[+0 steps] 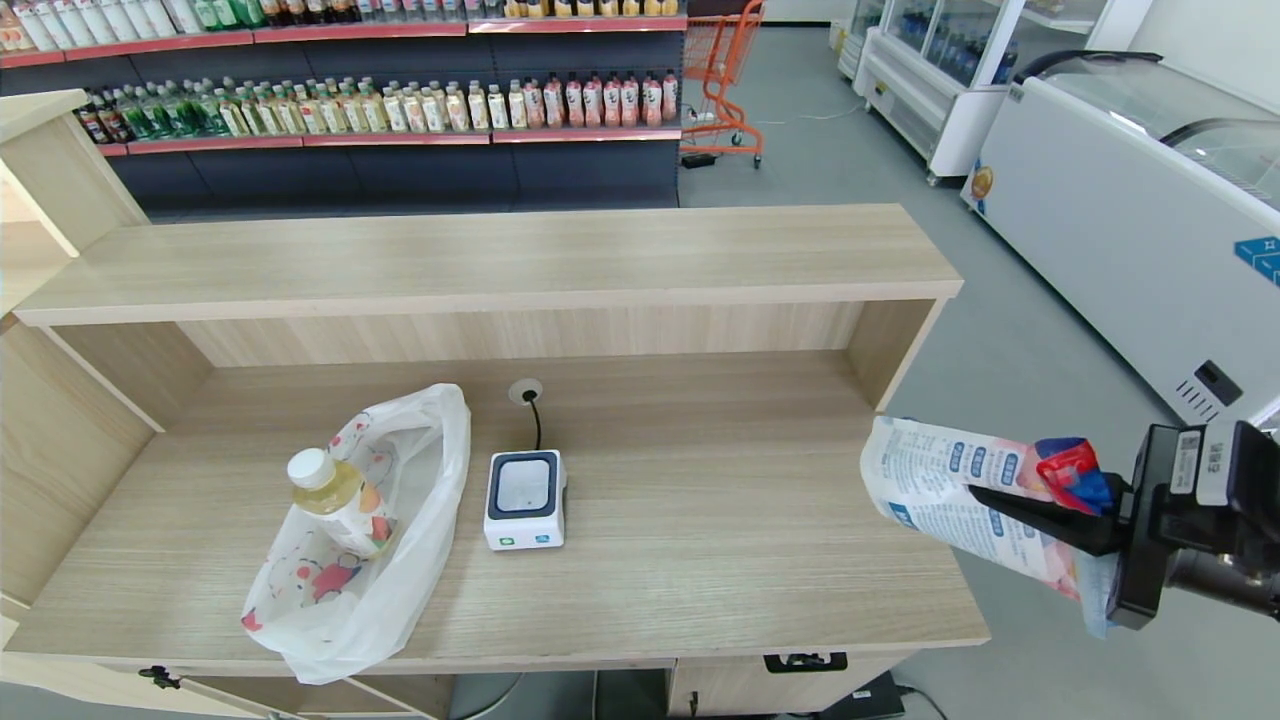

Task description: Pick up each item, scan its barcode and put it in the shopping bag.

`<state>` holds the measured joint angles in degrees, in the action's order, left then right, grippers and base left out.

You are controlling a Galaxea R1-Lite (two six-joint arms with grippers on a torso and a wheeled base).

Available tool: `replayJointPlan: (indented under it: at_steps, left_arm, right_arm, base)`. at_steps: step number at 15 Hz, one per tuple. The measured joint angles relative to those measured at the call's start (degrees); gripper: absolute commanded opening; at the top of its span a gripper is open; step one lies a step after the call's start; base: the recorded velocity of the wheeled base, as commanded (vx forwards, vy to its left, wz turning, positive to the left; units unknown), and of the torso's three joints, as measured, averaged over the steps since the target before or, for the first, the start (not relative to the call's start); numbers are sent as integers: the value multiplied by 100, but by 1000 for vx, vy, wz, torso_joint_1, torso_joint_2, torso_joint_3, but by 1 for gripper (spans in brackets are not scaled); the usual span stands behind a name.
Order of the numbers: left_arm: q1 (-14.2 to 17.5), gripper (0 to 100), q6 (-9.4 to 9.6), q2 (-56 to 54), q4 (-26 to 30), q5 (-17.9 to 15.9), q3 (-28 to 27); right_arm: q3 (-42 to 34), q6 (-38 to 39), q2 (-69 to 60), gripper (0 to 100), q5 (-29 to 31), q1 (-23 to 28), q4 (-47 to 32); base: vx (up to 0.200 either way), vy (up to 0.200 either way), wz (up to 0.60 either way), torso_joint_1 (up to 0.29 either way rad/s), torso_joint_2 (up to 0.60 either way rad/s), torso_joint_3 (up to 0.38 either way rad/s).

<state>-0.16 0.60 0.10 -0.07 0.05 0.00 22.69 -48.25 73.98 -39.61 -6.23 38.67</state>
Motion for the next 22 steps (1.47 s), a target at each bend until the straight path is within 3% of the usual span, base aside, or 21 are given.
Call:
replayJointPlan:
  at_steps: [5,8,12,15,22]
  left_arm:
    - [0,100,13,0,0,-2,0]
    - [0,100,-5,0,2,0,0]
    - [-5,100,-6,0,0,5,-2]
    - [0,100,-5,0,0,2,-2]
    - [0,100,11,0,0,-2,0]
  right_arm:
    - [0,-5,24,0,28,-252,-27]
    - [99,68,54,0,33,-316,-41]
    - [532,831,162,0,74,-305,-224]
    - [816,833,311,0,165,-316,-734]
    - [1419,820,1163,0,285,-302,-736]
  base:
    - [0,0,0,0,0,0]
    - [0,200,0,-6,2,-1]
    - [0,200,0,8,8,2]
    - [0,200,0,2,5,1]
    - [0,200,0,4,2,4]
